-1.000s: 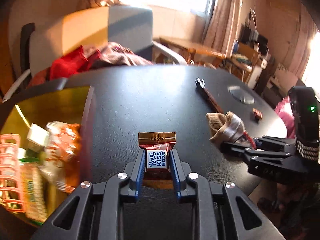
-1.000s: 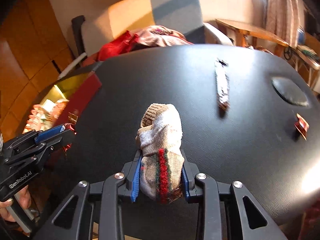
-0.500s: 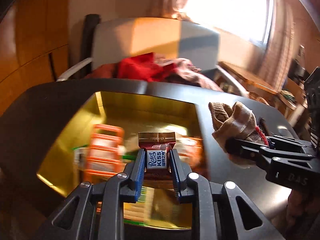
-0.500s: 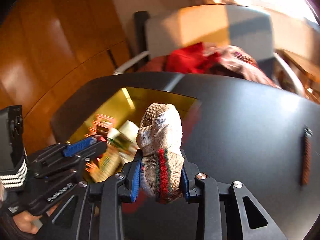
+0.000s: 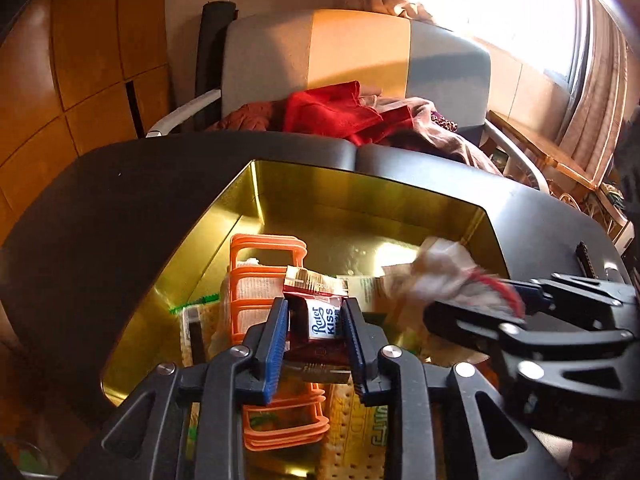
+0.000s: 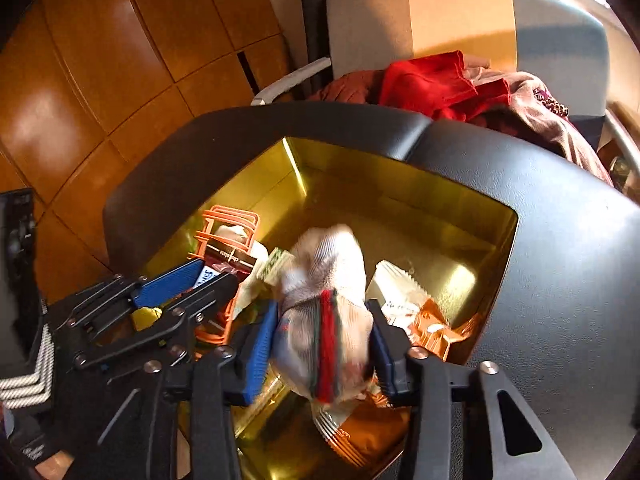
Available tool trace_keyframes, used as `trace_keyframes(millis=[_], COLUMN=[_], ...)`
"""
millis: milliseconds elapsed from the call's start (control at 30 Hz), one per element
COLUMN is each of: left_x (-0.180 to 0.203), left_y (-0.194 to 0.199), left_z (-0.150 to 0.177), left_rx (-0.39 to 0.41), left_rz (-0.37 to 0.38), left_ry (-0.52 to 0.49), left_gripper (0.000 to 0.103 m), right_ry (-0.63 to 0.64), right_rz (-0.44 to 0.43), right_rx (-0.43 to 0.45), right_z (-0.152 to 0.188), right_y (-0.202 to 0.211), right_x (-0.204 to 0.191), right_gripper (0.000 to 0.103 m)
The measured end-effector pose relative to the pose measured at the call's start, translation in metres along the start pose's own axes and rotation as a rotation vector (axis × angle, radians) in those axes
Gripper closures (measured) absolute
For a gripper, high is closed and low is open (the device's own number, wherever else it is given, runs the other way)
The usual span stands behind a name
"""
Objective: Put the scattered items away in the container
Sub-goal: 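Carry chocolate and sock over the gold box and open both grippers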
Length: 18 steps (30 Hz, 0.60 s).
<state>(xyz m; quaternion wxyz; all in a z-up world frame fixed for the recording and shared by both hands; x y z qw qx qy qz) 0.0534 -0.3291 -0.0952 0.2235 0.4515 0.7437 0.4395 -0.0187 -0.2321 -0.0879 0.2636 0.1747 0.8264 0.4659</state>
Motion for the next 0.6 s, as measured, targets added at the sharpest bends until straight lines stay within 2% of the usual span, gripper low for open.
trace_keyframes(millis=[33, 100, 233, 333, 500, 600], left_x=[-0.001, -0.004, -0.007, -0.007, 0.003, 0.020], left_y=[0.001, 0.003, 0.013, 0.020, 0.036, 0.048], left_z=[-0.001, -0.002, 0.003, 0.008, 0.018, 0.022], left_rx=[0.002, 0.007, 0.026, 0.033, 0.058, 0.071], left_rz=[0.006, 0.018, 0.036, 0.037, 0.036, 0.053], left_ry=[0.005, 0.015, 0.035, 0.038, 0.025, -0.008], left_gripper=[0.073, 0.066, 0.057, 0.055, 0.053, 0.053], right_ry=[-0.011, -0.041, -0.102, -0.137, -0.192, -0.238], right_rz=[-0.016, -0.040, -0.081, -0.097, -0.059, -0.035], right_rx=[0.012, 0.034, 0.060, 0.081, 0.141, 0.161], right_z=[0.001, 0.003, 0.013, 0.023, 0.042, 0.057], right_y=[0.004, 0.011, 0.022, 0.032, 0.051, 0.064], right_x=[0.001, 0.006, 0.017, 0.025, 0.045, 0.064], right_gripper=[0.037, 0.024, 0.021, 0.014, 0.005, 0.005])
Point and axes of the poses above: each gripper's, at about its wrist camera, not at the fingertips, and y roughly against the way its jaws point, x to its right, z to its underside, the point moved 5 cm from there along -y, roughly the way its jaws point, and after that the axes turned 12 degrees about -x, right-handed, at the moved point
